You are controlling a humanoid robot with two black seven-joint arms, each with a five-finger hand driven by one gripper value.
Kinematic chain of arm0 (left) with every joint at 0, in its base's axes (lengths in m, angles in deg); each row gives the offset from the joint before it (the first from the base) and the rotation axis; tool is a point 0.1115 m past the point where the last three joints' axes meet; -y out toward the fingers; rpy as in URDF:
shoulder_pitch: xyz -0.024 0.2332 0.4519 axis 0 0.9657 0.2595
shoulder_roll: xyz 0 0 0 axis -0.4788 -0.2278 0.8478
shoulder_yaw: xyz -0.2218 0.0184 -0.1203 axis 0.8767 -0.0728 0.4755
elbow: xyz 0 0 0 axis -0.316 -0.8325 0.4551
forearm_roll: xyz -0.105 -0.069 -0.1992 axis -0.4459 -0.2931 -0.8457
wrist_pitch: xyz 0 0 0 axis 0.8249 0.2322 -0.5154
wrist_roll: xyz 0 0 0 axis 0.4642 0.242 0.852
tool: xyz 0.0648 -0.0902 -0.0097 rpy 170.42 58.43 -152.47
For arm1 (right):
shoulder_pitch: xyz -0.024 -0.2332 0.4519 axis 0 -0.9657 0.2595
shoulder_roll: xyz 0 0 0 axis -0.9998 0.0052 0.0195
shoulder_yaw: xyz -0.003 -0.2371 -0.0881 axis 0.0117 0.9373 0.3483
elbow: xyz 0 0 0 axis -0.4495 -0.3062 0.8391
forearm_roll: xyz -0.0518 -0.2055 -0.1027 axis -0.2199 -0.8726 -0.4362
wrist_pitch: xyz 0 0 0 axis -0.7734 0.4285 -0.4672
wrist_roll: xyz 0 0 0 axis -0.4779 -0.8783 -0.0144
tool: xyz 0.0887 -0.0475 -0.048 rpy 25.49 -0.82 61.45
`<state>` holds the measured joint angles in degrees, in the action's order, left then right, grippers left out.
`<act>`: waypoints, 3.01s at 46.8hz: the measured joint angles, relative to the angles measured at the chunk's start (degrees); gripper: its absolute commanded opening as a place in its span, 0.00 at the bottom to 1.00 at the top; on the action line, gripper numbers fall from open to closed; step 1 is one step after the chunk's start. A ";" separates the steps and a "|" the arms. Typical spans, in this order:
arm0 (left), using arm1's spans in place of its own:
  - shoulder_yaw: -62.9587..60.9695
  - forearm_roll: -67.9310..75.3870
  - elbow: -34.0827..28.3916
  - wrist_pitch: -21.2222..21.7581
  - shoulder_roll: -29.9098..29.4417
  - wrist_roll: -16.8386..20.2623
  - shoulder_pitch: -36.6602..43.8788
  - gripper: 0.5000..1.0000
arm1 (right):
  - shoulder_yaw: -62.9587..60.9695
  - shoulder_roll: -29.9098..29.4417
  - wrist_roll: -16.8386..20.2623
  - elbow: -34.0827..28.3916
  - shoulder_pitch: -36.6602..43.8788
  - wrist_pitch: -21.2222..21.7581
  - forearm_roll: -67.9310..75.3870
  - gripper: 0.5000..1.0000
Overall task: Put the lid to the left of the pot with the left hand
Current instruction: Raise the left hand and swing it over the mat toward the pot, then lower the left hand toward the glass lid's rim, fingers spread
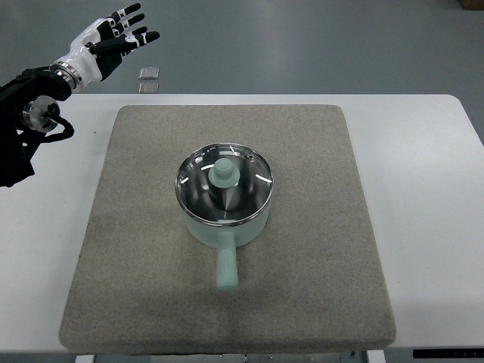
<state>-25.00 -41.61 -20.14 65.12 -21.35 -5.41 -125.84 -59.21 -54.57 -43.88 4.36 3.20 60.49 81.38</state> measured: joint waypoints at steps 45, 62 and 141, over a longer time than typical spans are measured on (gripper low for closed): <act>0.16 50.42 29.13 -13.27 -13.49 3.10 -8.73 0.99 | -0.04 0.00 0.00 0.00 0.04 0.00 0.00 0.85; 0.09 56.50 39.21 -13.27 -18.34 4.77 -13.23 0.99 | -0.03 0.00 0.01 0.00 -0.01 0.00 0.00 0.85; -0.26 77.82 49.66 -13.26 -13.05 4.81 -18.81 0.99 | -0.03 0.00 0.00 0.00 0.05 0.00 0.00 0.85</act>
<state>-25.26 36.21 29.52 51.87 -34.40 -0.60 -144.65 -59.24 -54.57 -43.87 4.36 3.25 60.49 81.38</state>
